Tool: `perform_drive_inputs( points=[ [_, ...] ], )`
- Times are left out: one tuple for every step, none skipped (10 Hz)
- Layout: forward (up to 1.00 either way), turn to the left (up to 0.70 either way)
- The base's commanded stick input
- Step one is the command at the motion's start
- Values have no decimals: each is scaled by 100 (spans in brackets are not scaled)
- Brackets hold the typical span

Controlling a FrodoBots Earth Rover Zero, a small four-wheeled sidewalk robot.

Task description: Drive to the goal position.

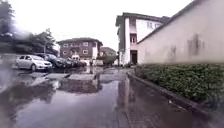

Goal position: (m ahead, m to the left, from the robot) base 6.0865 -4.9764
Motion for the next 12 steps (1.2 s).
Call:
perform_drive_inputs(
  points=[
    [70, 0],
    [70, 0],
    [70, 0],
    [70, 0],
    [70, 0],
    [70, 0],
    [70, 0],
    [70, 0],
    [70, 0],
    [70, 0],
    [70, 0],
    [70, 0]
  ],
)
